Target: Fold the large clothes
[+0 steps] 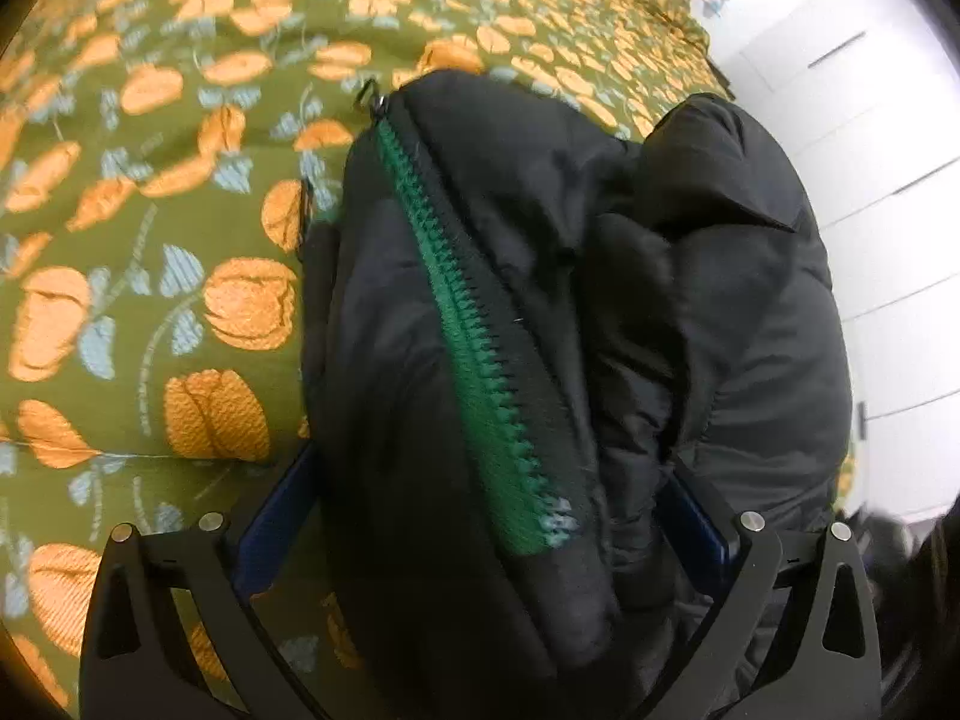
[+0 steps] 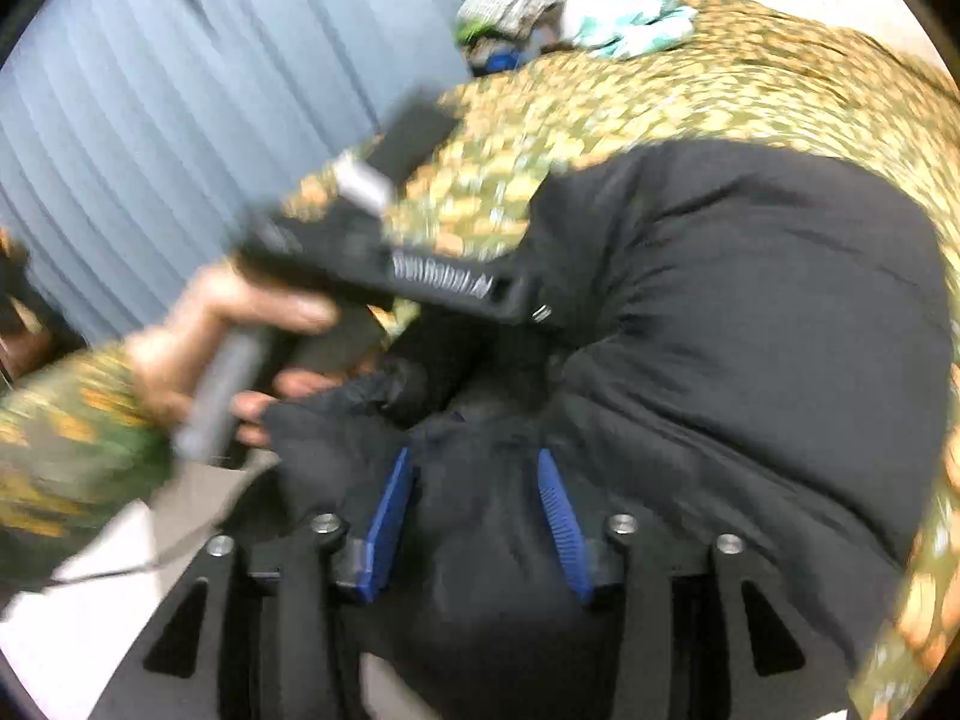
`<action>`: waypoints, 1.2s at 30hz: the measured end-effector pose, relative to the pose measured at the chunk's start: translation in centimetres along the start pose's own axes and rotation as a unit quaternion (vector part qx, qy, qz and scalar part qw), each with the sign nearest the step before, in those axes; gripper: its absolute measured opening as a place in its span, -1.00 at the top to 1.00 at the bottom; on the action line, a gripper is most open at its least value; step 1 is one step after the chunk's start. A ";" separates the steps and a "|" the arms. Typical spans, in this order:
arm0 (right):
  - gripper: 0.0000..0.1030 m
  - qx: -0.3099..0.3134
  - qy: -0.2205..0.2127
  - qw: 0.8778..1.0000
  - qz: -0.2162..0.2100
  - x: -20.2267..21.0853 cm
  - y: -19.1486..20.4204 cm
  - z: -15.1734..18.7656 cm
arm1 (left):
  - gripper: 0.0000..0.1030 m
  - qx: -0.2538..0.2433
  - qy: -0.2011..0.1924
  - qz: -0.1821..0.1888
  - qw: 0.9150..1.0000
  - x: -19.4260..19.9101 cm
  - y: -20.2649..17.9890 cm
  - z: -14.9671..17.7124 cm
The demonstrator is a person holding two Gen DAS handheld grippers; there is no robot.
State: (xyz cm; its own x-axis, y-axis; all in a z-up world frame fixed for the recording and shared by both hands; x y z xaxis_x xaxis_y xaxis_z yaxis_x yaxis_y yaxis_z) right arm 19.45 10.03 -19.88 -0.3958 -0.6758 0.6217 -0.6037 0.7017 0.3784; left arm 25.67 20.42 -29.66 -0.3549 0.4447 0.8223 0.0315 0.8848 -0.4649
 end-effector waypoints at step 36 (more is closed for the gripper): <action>-0.52 -0.122 -0.129 0.982 -0.060 18.7 -21.2 -10.2 | -0.53 -0.032 -0.101 0.196 0.975 -3.3 -23.6 -12.7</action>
State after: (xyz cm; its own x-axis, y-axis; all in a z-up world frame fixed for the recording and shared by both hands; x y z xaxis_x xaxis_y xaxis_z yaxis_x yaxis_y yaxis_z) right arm 31.84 -15.17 -9.28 -0.5129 -0.7692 0.3810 -0.4848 0.6259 0.6109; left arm 37.91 -0.15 -17.21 -0.4800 0.7193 0.5022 0.2577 0.6628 -0.7031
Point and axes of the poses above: each gripper's, at about its wrist camera, not at the fingertips, and x roughly against the way its jaws point, y to its left, z to its underside, the point moved 9 cm from there along -x, roughly the way its jaws point, and after that the axes turned 6 degrees about -y, right-handed, at the moved point
